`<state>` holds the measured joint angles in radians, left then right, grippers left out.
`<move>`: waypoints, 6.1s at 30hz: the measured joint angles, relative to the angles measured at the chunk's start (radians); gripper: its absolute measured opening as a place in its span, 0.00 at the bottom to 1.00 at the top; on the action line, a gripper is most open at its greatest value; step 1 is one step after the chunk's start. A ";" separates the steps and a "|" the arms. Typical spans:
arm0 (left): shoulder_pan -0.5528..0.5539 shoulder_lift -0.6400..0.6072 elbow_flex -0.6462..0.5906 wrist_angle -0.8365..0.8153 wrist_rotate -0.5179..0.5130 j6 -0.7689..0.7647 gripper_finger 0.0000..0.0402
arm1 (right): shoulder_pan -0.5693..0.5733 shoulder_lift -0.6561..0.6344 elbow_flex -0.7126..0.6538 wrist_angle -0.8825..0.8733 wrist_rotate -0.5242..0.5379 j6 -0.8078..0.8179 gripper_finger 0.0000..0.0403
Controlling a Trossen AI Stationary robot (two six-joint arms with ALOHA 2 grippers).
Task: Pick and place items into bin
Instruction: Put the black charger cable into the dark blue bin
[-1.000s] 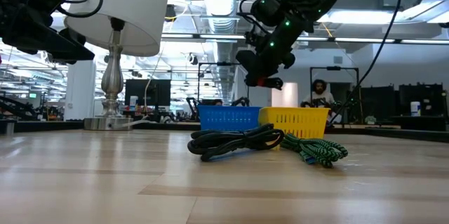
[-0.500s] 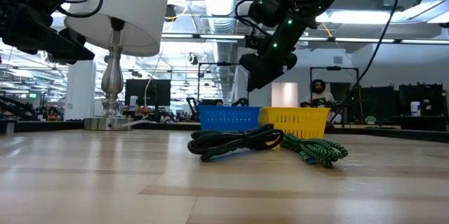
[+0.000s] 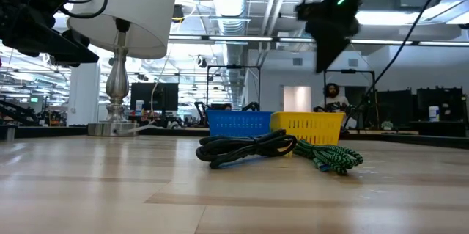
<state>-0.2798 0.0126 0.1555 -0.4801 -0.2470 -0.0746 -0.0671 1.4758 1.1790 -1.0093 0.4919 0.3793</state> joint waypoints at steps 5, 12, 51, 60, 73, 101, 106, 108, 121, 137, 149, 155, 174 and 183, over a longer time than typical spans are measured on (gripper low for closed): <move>0.000 0.000 0.000 0.000 0.000 0.000 0.53 | 0.201 -0.058 0.000 -0.190 -0.004 0.318 0.44; 0.000 0.000 -0.001 0.009 -0.005 0.004 0.53 | 0.514 -0.038 -0.022 -0.197 0.040 0.686 0.41; 0.000 0.000 -0.048 0.400 -0.087 -0.276 0.53 | 0.797 0.310 -0.038 0.051 0.581 1.104 0.35; -0.038 0.071 -0.048 0.574 0.096 -0.260 0.53 | 0.770 0.310 -0.038 0.017 0.579 1.104 0.35; -0.137 0.622 -0.047 1.260 0.130 -0.219 0.53 | 0.771 0.310 -0.038 -0.012 0.560 1.104 0.34; -0.070 1.558 0.667 0.700 -0.134 -0.585 0.53 | 0.881 0.310 -0.038 -0.058 0.526 1.114 0.33; -0.073 1.687 0.721 0.698 -0.114 -0.675 0.53 | 0.918 0.310 -0.038 -0.058 0.524 1.138 0.33; -0.072 1.727 0.730 0.696 -0.104 -0.701 0.53 | 0.936 0.312 -0.038 -0.053 0.507 1.151 0.33; -0.082 1.873 0.792 0.707 -0.089 -0.734 0.53 | 1.025 0.313 -0.038 0.060 0.495 1.191 0.33; -0.086 2.056 0.958 0.635 -0.053 -0.717 0.53 | 1.030 0.313 -0.038 0.116 0.474 1.170 0.33; -0.112 2.068 1.033 0.526 -0.063 -0.611 0.24 | 1.023 0.313 -0.038 0.059 0.474 1.155 0.33; -0.153 2.072 1.178 0.297 -0.212 -0.404 0.12 | 0.981 0.313 -0.038 -0.009 0.475 1.157 0.33; 0.062 2.061 1.486 -0.093 -0.955 0.394 0.12 | 0.817 0.313 -0.038 -0.257 0.476 1.166 0.33; 0.378 2.061 1.486 -0.056 -0.718 0.540 0.13 | 0.816 0.312 -0.038 -0.419 0.475 1.253 0.33</move>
<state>0.0978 2.0735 1.6413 -0.5363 -0.9652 0.4658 0.7490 1.7882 1.1406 -1.4286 0.9665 1.6321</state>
